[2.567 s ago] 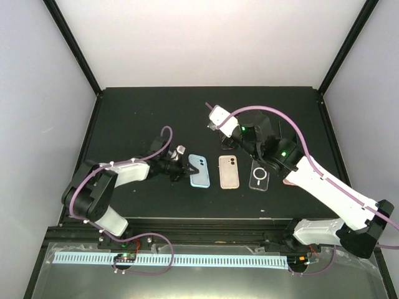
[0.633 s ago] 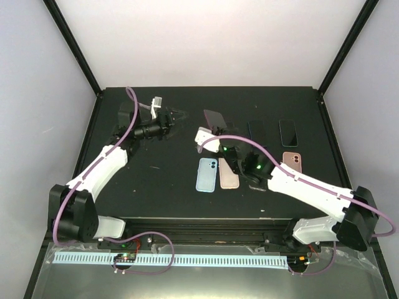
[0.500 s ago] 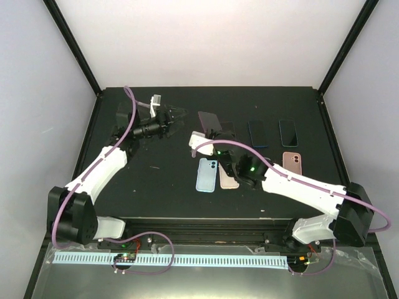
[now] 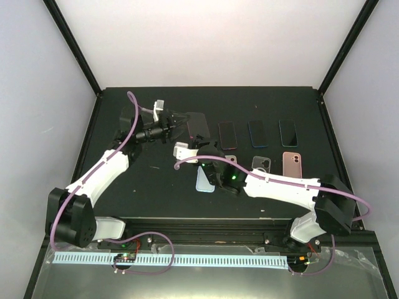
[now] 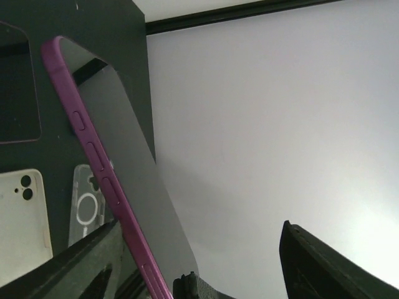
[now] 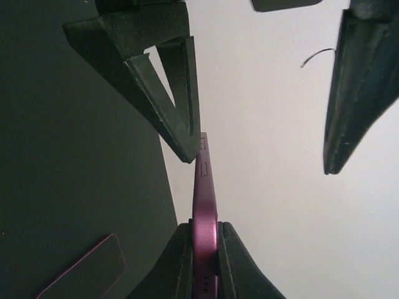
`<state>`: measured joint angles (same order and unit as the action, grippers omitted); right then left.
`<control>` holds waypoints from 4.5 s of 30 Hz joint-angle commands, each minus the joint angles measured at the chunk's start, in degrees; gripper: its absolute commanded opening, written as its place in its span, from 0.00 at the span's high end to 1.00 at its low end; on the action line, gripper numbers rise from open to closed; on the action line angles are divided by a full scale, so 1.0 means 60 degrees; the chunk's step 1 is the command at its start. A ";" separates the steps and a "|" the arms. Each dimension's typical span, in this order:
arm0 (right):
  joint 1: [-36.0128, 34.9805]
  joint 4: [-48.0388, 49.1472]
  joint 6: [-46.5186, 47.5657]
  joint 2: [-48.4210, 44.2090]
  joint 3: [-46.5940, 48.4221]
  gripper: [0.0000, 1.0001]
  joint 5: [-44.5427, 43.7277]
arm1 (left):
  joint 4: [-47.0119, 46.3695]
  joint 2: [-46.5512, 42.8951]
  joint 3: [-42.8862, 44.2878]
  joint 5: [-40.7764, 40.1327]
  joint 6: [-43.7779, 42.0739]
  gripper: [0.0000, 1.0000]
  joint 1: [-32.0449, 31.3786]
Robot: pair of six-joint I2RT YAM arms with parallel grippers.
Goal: Take the phone out of the phone case
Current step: Place the phone at the center of the board, then reset both arms
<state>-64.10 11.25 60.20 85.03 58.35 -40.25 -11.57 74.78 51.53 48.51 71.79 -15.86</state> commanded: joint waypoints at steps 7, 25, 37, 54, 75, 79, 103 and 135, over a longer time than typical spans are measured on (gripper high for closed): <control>-0.0262 0.1816 0.0634 0.0059 -0.0164 0.99 -0.0657 | 0.0007 0.0323 0.0097 0.0093 0.0214 0.53 -0.0147; -0.0362 0.2786 0.1224 0.0012 -0.0997 0.93 -0.0774 | 0.0421 0.0744 0.0461 0.0038 -0.0536 0.98 -0.0237; -0.0363 0.2333 0.0838 -0.0812 -0.1724 0.24 -0.0593 | 0.0821 0.1086 0.0998 -0.0046 -0.1721 0.98 0.0165; 0.0948 -0.2402 -0.2659 -0.2232 -0.0767 0.00 0.0718 | 0.2131 0.3860 0.2732 0.0398 -0.4345 0.98 0.0270; 0.3668 -0.5106 -0.5287 -0.2507 0.0692 0.00 0.3293 | 0.1635 0.7336 0.4008 0.0537 -0.4078 0.98 0.0060; 0.3768 -0.5183 -0.5370 -0.2448 0.0734 0.00 0.3447 | 0.1509 0.7837 0.4318 0.0429 -0.3986 0.98 -0.0056; 0.3959 -0.5625 -0.5586 -0.2387 0.1128 0.00 0.3927 | 0.2510 0.7519 0.3887 -0.0982 -0.4271 0.43 -0.0316; 0.8203 -0.8965 -0.7119 -0.3963 0.2318 0.00 0.8798 | 0.9408 0.1395 0.5473 -0.1425 -1.1806 0.01 0.2402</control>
<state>-21.28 -38.72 20.16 62.46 72.31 2.48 37.23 87.50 80.73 37.43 11.18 -5.54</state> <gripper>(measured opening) 1.000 0.989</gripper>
